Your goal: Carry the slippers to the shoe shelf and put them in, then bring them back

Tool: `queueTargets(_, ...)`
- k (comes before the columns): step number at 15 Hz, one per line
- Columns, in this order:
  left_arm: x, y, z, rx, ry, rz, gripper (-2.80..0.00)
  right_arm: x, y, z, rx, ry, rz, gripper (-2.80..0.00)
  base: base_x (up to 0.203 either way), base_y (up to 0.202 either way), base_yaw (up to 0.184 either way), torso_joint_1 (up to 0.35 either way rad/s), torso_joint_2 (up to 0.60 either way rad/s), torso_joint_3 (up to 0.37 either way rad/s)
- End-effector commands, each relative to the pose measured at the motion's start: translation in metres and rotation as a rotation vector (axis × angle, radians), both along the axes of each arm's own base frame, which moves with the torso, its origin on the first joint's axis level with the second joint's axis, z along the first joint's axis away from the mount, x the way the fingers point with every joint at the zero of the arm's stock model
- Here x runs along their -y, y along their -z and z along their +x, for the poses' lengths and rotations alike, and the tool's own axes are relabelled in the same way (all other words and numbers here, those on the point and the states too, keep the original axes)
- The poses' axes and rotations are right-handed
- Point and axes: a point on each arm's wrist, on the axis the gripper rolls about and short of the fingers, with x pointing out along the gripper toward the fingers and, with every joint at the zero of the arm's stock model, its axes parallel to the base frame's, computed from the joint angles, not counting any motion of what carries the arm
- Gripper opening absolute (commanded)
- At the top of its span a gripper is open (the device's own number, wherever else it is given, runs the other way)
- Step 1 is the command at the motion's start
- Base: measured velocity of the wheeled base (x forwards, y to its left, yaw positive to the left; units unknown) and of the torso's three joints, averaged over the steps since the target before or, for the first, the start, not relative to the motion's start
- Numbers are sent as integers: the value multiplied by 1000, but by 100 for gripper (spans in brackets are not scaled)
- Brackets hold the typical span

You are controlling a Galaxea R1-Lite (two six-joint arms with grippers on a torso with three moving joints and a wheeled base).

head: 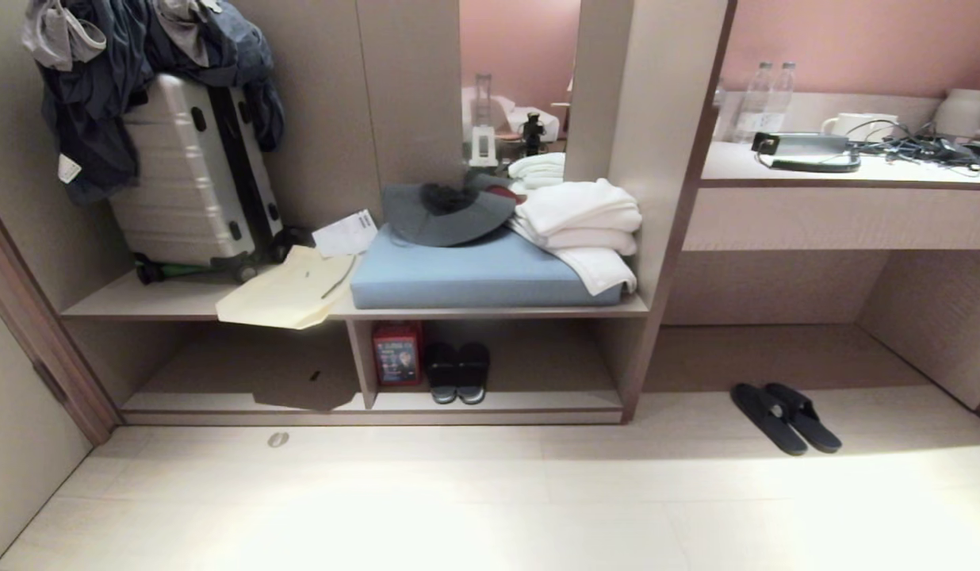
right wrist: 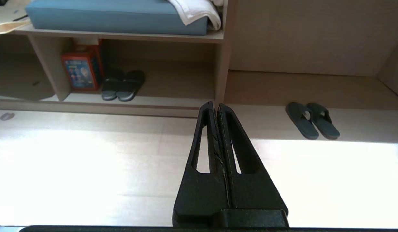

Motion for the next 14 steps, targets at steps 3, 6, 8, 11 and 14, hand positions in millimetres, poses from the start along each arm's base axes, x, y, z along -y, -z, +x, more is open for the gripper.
queueTargets(3, 0, 0, 0, -2, 0, -1, -280, 0, 0, 0, 0, 0, 0, -280, -194, 0, 1, 3, 5, 3)
queueTargets(6, 0, 0, 0, -1, 0, -1, -280, 0, 0, 0, 0, 0, 0, -280, -196, 0, 1, 5, 1, 1)
queueTargets(8, 0, 0, 0, -2, 0, -1, -280, 0, 0, 0, -1, 0, 0, -280, -196, 0, 0, 3, 4, 0)
queueTargets(11, 0, 0, 0, -2, 0, -1, -280, 0, 0, 0, -1, 0, 0, -280, -195, 0, 0, 2, 4, 4)
queueTargets(14, 0, 0, 0, 0, 0, -1, -280, 0, 0, 0, -1, 0, 0, -280, -196, 0, 1, 2, 4, 2)
